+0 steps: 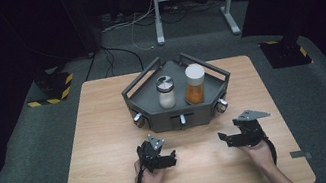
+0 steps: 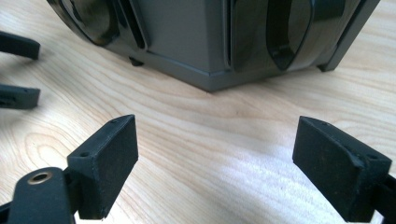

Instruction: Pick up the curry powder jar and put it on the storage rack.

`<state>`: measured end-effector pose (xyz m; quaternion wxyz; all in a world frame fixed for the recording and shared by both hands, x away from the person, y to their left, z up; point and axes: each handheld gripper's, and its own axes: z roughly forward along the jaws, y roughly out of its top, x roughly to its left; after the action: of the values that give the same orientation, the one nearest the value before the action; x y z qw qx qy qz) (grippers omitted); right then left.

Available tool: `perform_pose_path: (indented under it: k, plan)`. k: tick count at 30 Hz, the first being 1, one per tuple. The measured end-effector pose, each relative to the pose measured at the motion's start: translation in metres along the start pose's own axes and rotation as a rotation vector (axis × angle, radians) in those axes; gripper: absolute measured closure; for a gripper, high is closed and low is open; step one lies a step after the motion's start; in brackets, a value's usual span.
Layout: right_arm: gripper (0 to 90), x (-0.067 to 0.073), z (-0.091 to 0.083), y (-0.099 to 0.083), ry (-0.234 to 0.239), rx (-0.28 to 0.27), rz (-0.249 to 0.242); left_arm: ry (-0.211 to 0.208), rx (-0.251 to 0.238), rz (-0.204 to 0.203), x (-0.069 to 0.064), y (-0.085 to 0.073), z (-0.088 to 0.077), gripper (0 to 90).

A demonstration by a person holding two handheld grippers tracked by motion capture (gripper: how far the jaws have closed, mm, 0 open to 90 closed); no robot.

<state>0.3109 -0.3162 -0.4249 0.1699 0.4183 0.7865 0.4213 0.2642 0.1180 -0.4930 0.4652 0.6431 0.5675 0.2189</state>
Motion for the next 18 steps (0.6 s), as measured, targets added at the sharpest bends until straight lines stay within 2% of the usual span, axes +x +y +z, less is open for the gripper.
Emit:
perform_pose_path:
  k: [18]
  plan:
    - [13.6, 0.013, 0.015, -0.022, -0.042, 0.042, -0.018, 0.0, 0.0, 0.0, 0.0, 0.0, 0.0, 8.2]
